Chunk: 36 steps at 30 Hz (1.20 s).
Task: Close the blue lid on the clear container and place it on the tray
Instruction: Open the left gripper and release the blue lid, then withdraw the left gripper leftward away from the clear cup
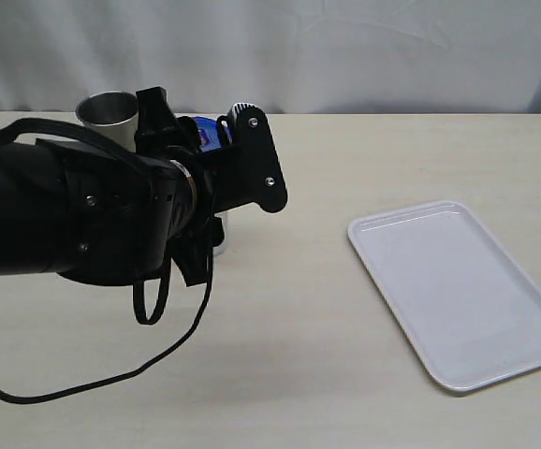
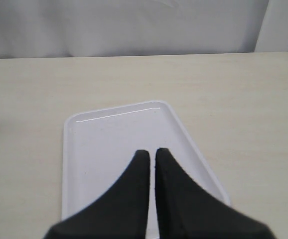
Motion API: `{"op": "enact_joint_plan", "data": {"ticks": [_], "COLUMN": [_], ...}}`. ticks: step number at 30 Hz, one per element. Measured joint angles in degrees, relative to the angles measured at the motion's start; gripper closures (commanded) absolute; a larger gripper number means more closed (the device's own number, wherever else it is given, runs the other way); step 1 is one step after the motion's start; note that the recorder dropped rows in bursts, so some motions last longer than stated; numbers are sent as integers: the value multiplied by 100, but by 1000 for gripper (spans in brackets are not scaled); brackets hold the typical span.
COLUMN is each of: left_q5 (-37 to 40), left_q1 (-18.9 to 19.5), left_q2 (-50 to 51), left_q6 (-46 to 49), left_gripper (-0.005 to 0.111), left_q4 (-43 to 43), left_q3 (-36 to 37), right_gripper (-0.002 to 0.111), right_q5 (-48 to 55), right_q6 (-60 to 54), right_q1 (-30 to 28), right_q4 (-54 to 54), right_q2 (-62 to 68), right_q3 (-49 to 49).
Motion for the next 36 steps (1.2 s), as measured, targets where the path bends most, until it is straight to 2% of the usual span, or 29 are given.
{"op": "enact_joint_plan", "data": {"ticks": [4, 8, 11, 12, 13, 15, 16, 18, 21, 29, 31, 34, 36], "left_q5": [117, 148, 648, 678, 649, 462, 299, -127, -1452, -4676, -5837, -7460, -8103], "left_q1": [0, 0, 0, 0, 0, 0, 57, 256, 996, 3734, 4402, 5224, 5584], "left_q2": [-145, -851, -1576, -1851, -1995, -2371, -2535, -2680, -2751, -2732, -2605, -2206, -1805], "left_q6": [-86, -121, 51, 8, -127, -1254, -2213, -2815, -3264, -3446, -3446, -3397, -3150], "left_gripper": [34, 34, 37, 41, 51, 68, 75, 89, 107, 107, 107, 107, 107], "left_q4": [-131, -428, -1652, -1931, -1956, -1395, -830, -484, -349, -307, -190, -69, -39], "left_q3": [0, 0, 40, 237, 392, 959, 1263, 1547, 1845, 1999, 1999, 1999, 1999], "right_gripper": [104, 104, 104, 104, 104, 104, 104, 104, 104, 104, 104, 104, 104], "right_q5": [0, 0, 0, 0, 0, 0, 0, 0, 0, 0, 0, 0, 0], "right_q6": [0, 0, 0, 0, 0, 0, 0, 0, 0, 0, 0, 0, 0], "right_q1": [0, 0, 0, 0, 0, 0, 0, 0, 0, 0, 0, 0, 0], "right_q4": [0, 0, 0, 0, 0, 0, 0, 0, 0, 0, 0, 0, 0], "right_q2": [0, 0, 0, 0, 0, 0, 0, 0, 0, 0, 0, 0, 0], "right_q3": [0, 0, 0, 0, 0, 0, 0, 0, 0, 0, 0, 0, 0]}}
